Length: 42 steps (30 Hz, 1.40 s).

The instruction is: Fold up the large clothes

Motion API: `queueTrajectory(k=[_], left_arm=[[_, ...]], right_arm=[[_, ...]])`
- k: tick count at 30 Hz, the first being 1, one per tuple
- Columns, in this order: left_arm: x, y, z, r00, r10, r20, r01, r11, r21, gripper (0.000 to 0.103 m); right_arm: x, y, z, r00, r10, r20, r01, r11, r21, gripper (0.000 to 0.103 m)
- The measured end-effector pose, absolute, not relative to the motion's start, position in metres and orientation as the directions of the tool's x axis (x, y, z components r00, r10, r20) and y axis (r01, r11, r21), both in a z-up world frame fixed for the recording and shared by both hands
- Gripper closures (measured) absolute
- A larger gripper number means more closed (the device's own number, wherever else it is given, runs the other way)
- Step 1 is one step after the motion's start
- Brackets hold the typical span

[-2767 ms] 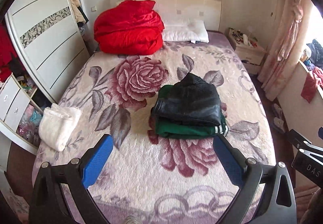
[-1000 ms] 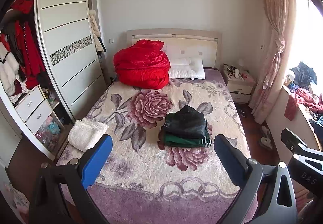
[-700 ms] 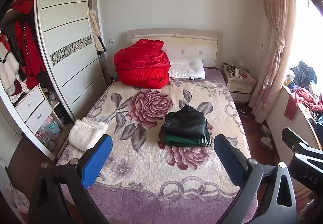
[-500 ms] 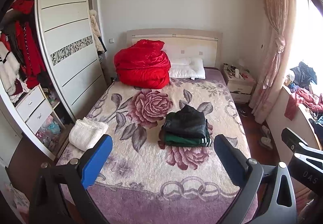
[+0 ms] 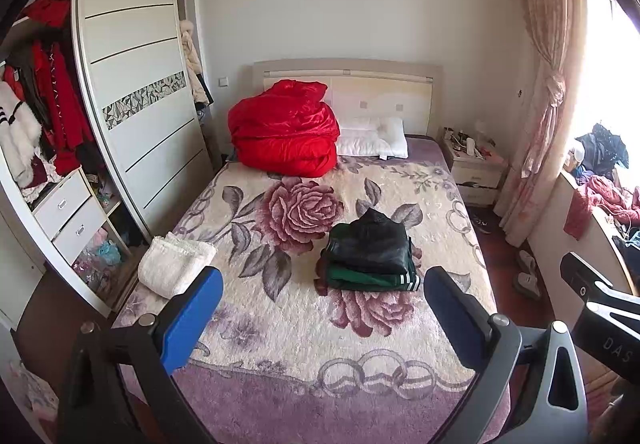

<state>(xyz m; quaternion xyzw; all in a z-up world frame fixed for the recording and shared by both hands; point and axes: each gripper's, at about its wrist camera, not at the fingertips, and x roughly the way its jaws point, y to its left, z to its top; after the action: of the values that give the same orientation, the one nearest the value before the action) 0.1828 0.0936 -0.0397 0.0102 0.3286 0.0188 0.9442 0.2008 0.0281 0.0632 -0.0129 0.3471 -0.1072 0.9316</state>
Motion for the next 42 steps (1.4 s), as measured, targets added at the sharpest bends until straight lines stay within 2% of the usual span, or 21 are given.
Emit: queueTrajectory(k=[42], left_arm=[[0.181, 0.105, -0.031, 0.79, 0.042, -0.611, -0.025, 0.999, 0.037, 0.0]], right_arm=[[0.178, 0.043, 0.073, 0.736, -0.203, -0.646, 0.195, 0.977, -0.085, 0.0]])
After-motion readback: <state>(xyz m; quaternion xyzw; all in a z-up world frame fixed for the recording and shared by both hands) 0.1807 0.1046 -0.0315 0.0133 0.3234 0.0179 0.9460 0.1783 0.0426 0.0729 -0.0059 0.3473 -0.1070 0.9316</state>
